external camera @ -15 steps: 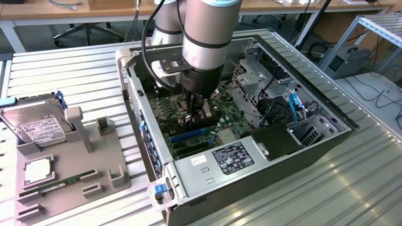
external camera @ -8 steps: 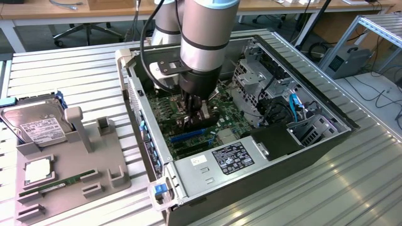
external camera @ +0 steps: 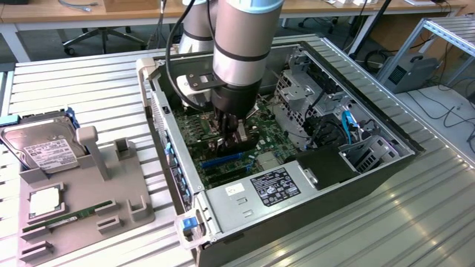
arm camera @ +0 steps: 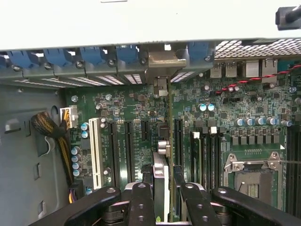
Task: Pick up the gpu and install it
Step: 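Insert the gpu into the slot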
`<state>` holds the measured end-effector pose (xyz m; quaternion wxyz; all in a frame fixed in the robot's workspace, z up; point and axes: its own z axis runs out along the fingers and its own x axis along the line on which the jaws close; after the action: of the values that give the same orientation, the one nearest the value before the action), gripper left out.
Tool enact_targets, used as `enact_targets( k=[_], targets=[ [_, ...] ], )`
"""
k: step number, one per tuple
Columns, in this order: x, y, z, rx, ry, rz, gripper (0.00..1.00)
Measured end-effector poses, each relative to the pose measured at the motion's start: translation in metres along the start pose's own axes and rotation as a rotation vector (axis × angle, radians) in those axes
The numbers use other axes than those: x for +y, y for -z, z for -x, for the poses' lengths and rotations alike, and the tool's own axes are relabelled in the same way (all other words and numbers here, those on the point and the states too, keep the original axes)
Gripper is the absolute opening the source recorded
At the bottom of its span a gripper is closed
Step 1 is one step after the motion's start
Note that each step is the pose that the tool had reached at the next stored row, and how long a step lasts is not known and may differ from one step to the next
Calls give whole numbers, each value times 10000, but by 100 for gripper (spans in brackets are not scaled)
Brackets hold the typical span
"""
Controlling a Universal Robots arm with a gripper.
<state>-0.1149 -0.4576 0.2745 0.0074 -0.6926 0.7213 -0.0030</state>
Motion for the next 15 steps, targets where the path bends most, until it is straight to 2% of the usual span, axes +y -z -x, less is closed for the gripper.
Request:
enact_targets(
  k=[15],
  targets=[
    [12, -69, -1, 0, 0, 0, 27]
  ],
)
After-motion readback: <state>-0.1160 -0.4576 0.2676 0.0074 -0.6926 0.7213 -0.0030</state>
